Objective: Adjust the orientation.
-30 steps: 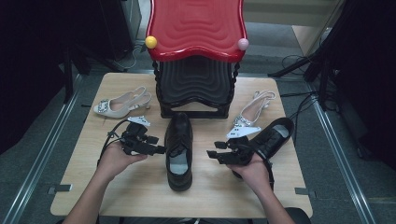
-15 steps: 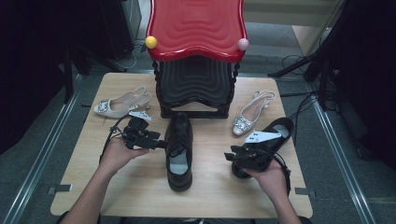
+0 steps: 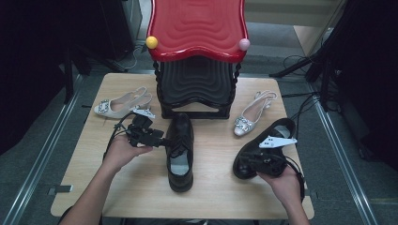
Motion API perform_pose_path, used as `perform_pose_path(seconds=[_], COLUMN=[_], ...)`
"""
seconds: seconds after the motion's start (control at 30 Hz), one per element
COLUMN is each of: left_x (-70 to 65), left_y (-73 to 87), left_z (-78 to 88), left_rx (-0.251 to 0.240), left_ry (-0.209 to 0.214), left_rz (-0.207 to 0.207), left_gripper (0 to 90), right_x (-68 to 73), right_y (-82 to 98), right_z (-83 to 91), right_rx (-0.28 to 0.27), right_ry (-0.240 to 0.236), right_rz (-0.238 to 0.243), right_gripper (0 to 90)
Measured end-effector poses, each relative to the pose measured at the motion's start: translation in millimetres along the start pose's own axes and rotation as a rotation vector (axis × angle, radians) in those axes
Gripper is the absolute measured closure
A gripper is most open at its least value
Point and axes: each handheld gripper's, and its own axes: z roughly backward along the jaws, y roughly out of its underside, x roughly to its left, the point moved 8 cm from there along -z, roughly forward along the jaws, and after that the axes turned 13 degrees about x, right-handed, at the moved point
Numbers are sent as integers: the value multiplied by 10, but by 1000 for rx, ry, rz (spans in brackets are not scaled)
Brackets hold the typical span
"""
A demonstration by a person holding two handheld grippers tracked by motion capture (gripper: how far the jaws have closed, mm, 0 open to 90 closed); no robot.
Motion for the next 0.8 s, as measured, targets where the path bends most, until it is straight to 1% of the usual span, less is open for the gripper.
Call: perform_pose_path(seconds=[0.1,0.17,0.23,0.27,0.3,0.33,0.47,0.6,0.73,0.8], left_x=[11,9,8,9,11,14,21,15,8,6], left_y=[-14,-21,-27,-29,-31,-33,-36,-44,-47,-45], left_z=[1,-10,-14,-13,-10,-8,-11,-11,-10,-10], left_rx=[1,1,0,-1,-1,-3,0,-1,-5,-4], left_ry=[-2,2,3,2,0,-1,-5,-11,-16,-15], left_rz=[-3,-1,-1,0,0,0,-3,-7,-8,-12], left_gripper=[369,369,369,370,369,370,370,371,371,371], right_x=[-28,-49,-79,-91,-111,-126,-190,-248,-310,-338], right_y=[54,93,123,137,153,175,265,347,412,449], right_z=[39,70,121,148,170,185,215,233,268,258], right_rx=[5,9,2,0,-3,3,24,48,57,74], right_ry=[8,7,9,1,5,8,33,44,50,53], right_rz=[-9,-18,-30,-39,-42,-48,-45,-51,-61,-63], right_gripper=[806,858,900,900,900,900,900,900,900,900])
